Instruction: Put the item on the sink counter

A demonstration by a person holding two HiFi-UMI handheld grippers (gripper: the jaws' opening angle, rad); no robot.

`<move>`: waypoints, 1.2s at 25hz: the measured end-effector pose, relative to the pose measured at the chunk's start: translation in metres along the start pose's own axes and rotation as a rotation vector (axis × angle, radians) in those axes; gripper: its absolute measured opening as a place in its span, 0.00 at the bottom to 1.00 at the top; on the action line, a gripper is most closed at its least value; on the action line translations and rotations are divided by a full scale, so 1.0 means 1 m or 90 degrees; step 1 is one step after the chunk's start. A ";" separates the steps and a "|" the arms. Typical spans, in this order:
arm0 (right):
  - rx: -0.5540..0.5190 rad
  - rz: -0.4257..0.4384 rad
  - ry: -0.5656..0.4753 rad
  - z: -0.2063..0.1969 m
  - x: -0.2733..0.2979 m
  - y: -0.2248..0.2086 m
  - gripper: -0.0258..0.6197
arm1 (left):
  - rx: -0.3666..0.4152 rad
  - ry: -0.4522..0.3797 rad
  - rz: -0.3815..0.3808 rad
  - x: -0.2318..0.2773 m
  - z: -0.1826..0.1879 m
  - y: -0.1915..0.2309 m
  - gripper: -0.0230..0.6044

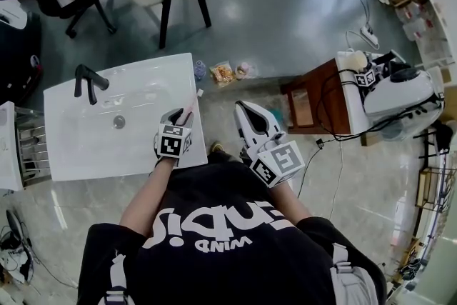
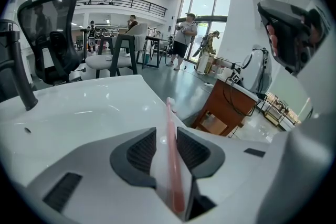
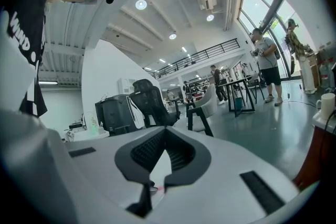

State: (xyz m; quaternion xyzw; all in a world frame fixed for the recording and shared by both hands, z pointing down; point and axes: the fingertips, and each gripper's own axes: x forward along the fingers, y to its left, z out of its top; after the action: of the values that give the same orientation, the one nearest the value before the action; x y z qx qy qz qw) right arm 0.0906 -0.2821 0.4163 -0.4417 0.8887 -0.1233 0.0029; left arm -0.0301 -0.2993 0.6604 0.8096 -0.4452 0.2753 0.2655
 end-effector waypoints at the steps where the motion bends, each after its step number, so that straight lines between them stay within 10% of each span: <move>1: -0.001 0.002 0.000 -0.001 0.001 0.000 0.07 | -0.002 0.000 0.000 0.000 0.000 0.001 0.23; 18: 0.005 0.007 0.000 -0.003 0.004 0.007 0.07 | -0.001 -0.064 0.000 -0.029 0.034 0.000 0.24; 30: -0.001 0.023 0.007 -0.005 0.012 0.017 0.07 | 0.010 -0.148 -0.038 -0.086 0.073 -0.010 0.07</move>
State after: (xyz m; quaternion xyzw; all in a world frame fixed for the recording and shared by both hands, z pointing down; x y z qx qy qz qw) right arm 0.0696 -0.2809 0.4190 -0.4250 0.8965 -0.1251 0.0003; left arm -0.0444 -0.2947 0.5483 0.8510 -0.4464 0.1753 0.2141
